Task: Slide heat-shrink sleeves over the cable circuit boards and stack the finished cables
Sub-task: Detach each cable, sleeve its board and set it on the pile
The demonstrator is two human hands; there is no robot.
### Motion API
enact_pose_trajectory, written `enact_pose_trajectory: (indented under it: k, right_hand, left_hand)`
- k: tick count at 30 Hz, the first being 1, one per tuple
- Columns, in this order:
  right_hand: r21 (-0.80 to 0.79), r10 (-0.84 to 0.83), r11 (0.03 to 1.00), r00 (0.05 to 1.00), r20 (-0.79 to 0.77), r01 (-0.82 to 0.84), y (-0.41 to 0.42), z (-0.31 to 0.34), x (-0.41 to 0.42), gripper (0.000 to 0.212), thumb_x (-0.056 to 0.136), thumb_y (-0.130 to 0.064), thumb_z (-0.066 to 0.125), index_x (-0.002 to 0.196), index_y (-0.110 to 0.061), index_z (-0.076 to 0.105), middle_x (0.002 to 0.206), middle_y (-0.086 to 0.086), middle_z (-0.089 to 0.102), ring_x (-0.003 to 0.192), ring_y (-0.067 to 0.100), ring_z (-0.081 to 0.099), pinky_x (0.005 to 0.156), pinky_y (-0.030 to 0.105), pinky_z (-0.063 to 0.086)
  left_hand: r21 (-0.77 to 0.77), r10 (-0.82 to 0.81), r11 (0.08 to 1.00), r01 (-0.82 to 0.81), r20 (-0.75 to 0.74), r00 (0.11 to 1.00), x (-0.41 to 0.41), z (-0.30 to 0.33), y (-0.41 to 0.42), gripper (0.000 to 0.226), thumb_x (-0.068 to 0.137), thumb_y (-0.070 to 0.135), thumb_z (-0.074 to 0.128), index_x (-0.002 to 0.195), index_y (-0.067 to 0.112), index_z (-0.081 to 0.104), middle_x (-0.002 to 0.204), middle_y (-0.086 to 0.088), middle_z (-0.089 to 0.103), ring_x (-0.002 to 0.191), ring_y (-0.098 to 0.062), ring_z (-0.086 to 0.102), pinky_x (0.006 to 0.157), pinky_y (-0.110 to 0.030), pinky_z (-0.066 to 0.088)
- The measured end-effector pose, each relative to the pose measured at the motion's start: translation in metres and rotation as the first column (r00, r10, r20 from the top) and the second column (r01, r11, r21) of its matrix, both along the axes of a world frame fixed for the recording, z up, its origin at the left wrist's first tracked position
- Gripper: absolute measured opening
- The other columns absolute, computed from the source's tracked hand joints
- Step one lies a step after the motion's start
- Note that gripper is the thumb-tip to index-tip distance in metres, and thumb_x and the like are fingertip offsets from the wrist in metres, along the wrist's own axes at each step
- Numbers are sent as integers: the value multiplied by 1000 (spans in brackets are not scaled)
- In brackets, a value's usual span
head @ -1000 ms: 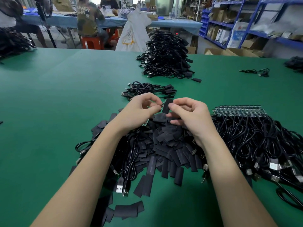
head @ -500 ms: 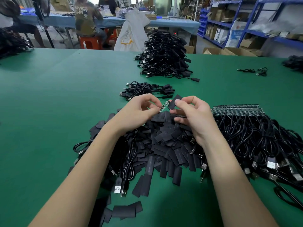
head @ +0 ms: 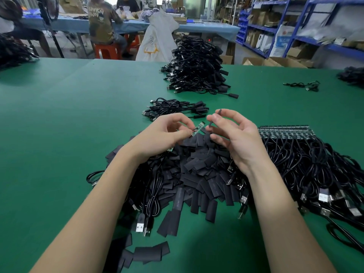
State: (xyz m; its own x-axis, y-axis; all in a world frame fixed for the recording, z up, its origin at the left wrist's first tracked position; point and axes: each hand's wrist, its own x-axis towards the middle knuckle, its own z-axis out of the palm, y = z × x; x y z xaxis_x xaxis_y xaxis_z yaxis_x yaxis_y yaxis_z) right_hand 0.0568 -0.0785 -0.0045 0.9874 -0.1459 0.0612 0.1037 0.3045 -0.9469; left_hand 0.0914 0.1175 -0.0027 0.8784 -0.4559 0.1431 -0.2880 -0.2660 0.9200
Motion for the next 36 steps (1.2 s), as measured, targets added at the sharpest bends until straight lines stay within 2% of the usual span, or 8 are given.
enact_pose_trajectory:
  k: [5, 10, 14, 16, 19, 25, 30, 36]
  right_hand:
    - [53, -2, 999, 1000, 10, 1, 0, 2, -2, 43, 65, -29, 84, 103, -11, 76, 100, 6, 79, 90, 15, 75, 67, 19, 57]
    - [78, -32, 997, 999, 44, 29, 6, 1, 0, 41, 67, -26, 83, 103, -7, 76, 98, 6, 79, 91, 11, 75, 68, 19, 57]
    - [91, -43, 995, 998, 40, 39, 8, -1, 1, 34, 75, -17, 82, 104, -2, 75, 97, 7, 79, 89, 11, 75, 68, 18, 58]
    - [107, -37, 994, 998, 42, 32, 9, -1, 0, 27, 76, -14, 81, 100, -4, 76, 97, 8, 79, 89, 12, 75, 69, 18, 58]
    - [133, -31, 991, 997, 65, 22, 10, 0, 0, 33, 67, -20, 82, 97, -8, 77, 98, 8, 79, 89, 12, 74, 72, 18, 58]
    - [154, -25, 988, 991, 135, 4, 16, 0, -2, 28, 65, -23, 83, 91, -13, 79, 93, 7, 79, 87, 13, 74, 76, 18, 57]
    - [164, 66, 983, 992, 106, -83, 11, 1, -3, 20, 71, -20, 79, 91, -14, 80, 97, 7, 79, 92, 11, 74, 77, 18, 57]
    - [211, 169, 962, 985, 32, -172, 3, 3, -6, 19, 75, -18, 75, 93, -13, 78, 100, 8, 78, 94, 12, 74, 78, 19, 57]
  left_hand:
    - [-23, -28, 999, 27, -41, 999, 0, 0, 1, 6, 98, 9, 62, 100, 12, 67, 71, 3, 54, 63, -10, 48, 61, -19, 42]
    - [-25, -43, 999, 42, -59, 997, -1, 1, 1, 6, 98, 8, 62, 100, 11, 68, 69, 4, 54, 62, -10, 47, 61, -18, 42]
    - [-47, -49, 998, 46, -63, 997, -3, 3, 2, 6, 98, 7, 62, 101, 8, 67, 73, -7, 51, 63, -14, 45, 61, -21, 39]
    - [-59, -48, 997, 44, -65, 997, -3, 4, 3, 7, 98, 7, 62, 102, 8, 67, 76, -11, 49, 64, -15, 44, 61, -22, 38]
    - [-82, -57, 995, 51, -76, 995, -2, 3, 3, 7, 97, 8, 63, 101, 10, 68, 77, -12, 52, 63, -14, 45, 60, -22, 39]
    - [-173, -100, 982, 75, -138, 985, 0, 0, 4, 13, 85, 22, 67, 97, 17, 71, 79, -12, 55, 67, -18, 45, 61, -27, 36]
    - [-216, -141, 970, 111, -129, 982, 1, -2, 5, 12, 87, 18, 66, 97, 15, 70, 71, 0, 56, 63, -13, 45, 60, -24, 35]
    - [-215, -159, 968, 130, -125, 979, 0, -3, 5, 9, 86, 17, 68, 94, 17, 73, 79, -8, 53, 63, -12, 43, 59, -22, 35]
